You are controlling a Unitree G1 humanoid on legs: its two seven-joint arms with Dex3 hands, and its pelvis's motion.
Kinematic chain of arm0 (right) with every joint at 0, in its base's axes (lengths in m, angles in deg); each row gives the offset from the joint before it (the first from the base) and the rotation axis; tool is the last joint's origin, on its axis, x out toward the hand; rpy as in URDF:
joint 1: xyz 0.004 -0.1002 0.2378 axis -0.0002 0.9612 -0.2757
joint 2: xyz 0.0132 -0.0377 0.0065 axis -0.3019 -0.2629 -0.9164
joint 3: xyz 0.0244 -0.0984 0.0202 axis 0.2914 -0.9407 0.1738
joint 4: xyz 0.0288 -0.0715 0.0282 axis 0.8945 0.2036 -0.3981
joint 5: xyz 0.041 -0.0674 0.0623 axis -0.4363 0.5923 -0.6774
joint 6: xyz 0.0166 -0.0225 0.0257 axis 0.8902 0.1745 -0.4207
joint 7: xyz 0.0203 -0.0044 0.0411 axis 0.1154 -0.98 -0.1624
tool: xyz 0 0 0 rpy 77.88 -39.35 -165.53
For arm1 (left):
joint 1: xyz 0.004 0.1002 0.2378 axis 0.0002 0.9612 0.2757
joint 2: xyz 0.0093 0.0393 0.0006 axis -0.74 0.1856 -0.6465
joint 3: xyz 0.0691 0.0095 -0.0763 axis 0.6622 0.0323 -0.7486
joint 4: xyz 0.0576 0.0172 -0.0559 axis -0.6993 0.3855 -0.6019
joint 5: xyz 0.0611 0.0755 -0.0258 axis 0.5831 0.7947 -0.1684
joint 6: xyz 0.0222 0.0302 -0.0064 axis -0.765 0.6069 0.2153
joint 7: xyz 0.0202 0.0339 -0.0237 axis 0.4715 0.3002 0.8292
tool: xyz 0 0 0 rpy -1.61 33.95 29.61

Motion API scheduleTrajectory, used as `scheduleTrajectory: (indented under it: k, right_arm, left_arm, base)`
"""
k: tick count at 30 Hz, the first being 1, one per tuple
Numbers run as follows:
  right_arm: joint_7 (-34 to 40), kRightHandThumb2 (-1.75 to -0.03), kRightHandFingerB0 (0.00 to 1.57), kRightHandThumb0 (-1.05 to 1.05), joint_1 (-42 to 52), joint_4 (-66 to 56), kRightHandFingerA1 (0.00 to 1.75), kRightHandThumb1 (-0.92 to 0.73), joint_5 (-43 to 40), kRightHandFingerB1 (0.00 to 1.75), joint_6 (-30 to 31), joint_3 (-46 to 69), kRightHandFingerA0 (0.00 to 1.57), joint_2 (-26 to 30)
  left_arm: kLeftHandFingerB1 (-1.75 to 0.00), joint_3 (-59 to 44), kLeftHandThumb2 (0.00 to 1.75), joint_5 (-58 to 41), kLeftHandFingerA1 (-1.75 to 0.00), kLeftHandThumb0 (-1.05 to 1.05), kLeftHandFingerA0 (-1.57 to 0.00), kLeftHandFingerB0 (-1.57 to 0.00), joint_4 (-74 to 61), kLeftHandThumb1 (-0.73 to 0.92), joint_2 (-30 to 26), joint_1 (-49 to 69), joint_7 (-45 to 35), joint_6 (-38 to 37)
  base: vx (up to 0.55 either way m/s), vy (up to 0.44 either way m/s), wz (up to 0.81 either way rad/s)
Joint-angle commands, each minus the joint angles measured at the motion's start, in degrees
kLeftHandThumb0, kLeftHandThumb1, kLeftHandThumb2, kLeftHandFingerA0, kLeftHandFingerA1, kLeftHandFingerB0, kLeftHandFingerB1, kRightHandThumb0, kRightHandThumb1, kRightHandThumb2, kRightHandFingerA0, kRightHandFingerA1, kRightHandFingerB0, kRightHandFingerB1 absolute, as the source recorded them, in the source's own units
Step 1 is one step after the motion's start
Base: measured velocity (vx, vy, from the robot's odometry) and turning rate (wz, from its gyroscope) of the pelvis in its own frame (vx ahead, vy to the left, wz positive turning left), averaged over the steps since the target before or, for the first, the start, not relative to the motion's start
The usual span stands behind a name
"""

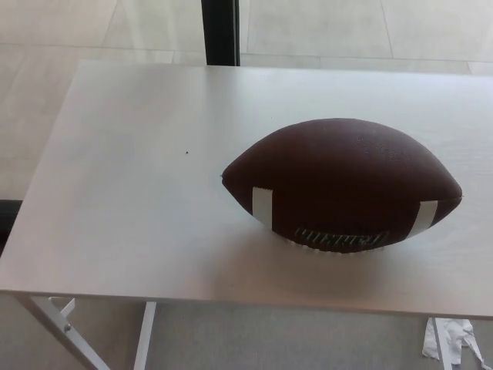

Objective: The robot uses both its hands to grab the left and right ends of a football kept in the middle of the desk infront of it, lifts it up and places it in the palm of a person

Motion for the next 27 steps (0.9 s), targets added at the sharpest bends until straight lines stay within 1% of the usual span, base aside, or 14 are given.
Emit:
scheduleTrajectory:
  k: [1, 3, 7, 8, 12, 13, 15, 16, 17, 19, 21, 22, 23, 27]
  right_arm:
    - [-3.86, -0.64, 0.06, -0.81, -0.35, -7.49, 0.41, -0.78, -14.95, 0.24, 3.13, 12.12, 0.44, 1.59]
    - [-1.78, -1.06, 0.08, -0.88, -2.36, -12.58, 0.54, -0.72, -17.92, 0.15, 6.64, 15.86, 0.35, 2.16]
    - [-0.66, -0.67, 0.0, -0.92, -3.78, -18.22, 0.41, -0.88, -19.24, 0.18, 10.14, 18.68, 0.37, 2.51]
    - [1.63, -1.14, 0.0, -1.03, -5.74, -22.82, 0.52, -0.79, -19.87, 0.0, 13.18, 19.54, 0.3, 3.44]
    - [5.18, -1.17, 0.0, -1.01, -9.95, -28.67, 0.52, -0.84, -18.69, 0.03, 15.77, 20.25, 0.25, 3.91]
    - [7.16, -1.13, 0.02, -0.97, -12.19, -33.82, 0.79, -0.77, -19.98, 0.32, 20.22, 20.2, 0.72, 4.41]
    - [8.53, -1.16, 0.05, -0.96, -15.12, -35.54, 0.72, -0.78, -20.77, 0.21, 21.11, 20.39, 0.44, 3.79]
    - [9.52, -1.12, 0.2, -1.0, -16.91, -39.37, 1.16, -0.77, -21.52, 0.45, 23.16, 19.26, 1.04, 3.41]
    - [9.57, -1.1, 0.09, -0.93, -19.34, -41.32, 0.81, -0.74, -22.1, 0.4, 22.62, 17.91, 0.45, 2.66]
    - [10.43, -0.67, 0.13, -0.89, -22.18, -44.5, 0.51, -0.9, -22.64, 0.3, 23.42, 16.2, 0.38, 1.3]
    - [11.21, -1.12, 0.09, -0.96, -24.7, -47.69, 0.52, -0.75, -21.2, 0.42, 24.04, 12.52, 0.3, -0.11]
    - [11.22, -0.67, 0.34, -0.98, -26.34, -49.29, 1.16, -0.89, -19.64, 0.43, 24.81, 8.72, 1.12, -1.62]
    - [8.74, -0.66, 0.19, -1.01, -26.98, -50.31, 0.82, -0.87, -21.65, 0.5, 28.07, 5.95, 0.46, -1.78]
    - [6.95, -1.15, 0.26, -1.05, -27.28, -53.53, 0.62, -0.7, -23.53, 0.52, 34.7, 0.29, 0.56, -3.54]
  left_arm:
    - [-0.34, -11.65, 0.6, -14.43, -0.53, -0.75, -0.56, -0.35, -4.28, 0.67, -2.36, -1.66, -7.01, 2.2]
    - [-0.34, -15.14, 0.63, -16.99, -0.51, -0.8, -0.51, -0.31, -7.84, 0.76, -3.31, -5.38, -3.57, 5.15]
    - [-0.36, -18.05, 0.65, -19.43, -0.53, -0.85, -0.52, -0.28, -13.21, 0.78, -4.03, -9.23, -1.62, 9.82]
    - [-0.43, -19.58, 0.64, -22.03, -0.54, -0.91, -0.58, -0.35, -17.63, 0.77, -5.47, -14.41, 1.33, 13.63]
    - [-0.66, -19.07, 1.01, -21.04, -0.65, -1.03, -0.68, -0.49, -25.27, 0.51, -6.26, -20.25, 4.76, 16.08]
    - [-0.69, -17.95, 0.62, -20.16, -0.63, -1.05, -0.88, -0.7, -29.81, 0.67, -5.91, -23.49, 8.2, 17.32]
    - [-0.65, -18.68, 0.62, -22.26, -0.68, -1.05, -0.8, -0.75, -32.85, 0.63, -5.52, -24.75, 7.87, 19.85]
    - [-0.65, -17.59, 0.62, -22.3, -0.68, -1.05, -0.77, -0.7, -38.32, 0.63, -4.24, -26.34, 10.72, 21.14]
    - [-0.62, -16.86, 0.61, -22.68, -0.64, -1.05, -0.81, -0.61, -42.84, 0.61, -3.09, -28.23, 13.54, 22.97]
    - [-0.6, -16.14, 0.61, -23.5, -0.69, -1.05, -0.64, -0.5, -47.61, 0.64, -1.16, -30.39, 16.18, 24.86]
    - [-0.5, -12.5, 0.63, -21.82, -0.64, -1.03, -0.36, -0.29, -53.42, 0.74, 1.87, -33.31, 19.06, 24.63]
    - [-0.5, -9.15, 1.06, -20.21, -0.54, -0.39, -0.07, 0.0, -56.9, 0.4, 4.55, -36.41, 21.55, 24.74]
    - [-0.5, -6.07, 1.09, -18.42, -0.54, -0.38, -0.07, 0.0, -58.95, 0.45, 6.66, -39.09, 23.41, 25.41]
    - [-0.27, 0.37, 1.04, -13.74, -0.52, -0.82, -0.13, -0.05, -59.05, 0.77, 11.24, -41.16, 21.64, 22.7]
  base:
    - [0.0, 0.0, 0.0]
    - [0.0, 0.0, 0.0]
    - [0.0, 0.0, 0.0]
    - [0.0, 0.0, 0.0]
    - [0.0, 0.0, 0.0]
    - [0.0, 0.0, 0.0]
    - [0.0, 0.0, 0.0]
    - [0.0, 0.0, 0.0]
    - [0.0, 0.0, 0.0]
    - [0.0, 0.0, 0.0]
    - [0.0, 0.0, 0.0]
    - [0.0, 0.0, 0.0]
    - [0.0, 0.0, 0.0]
    - [0.0, 0.0, 0.0]
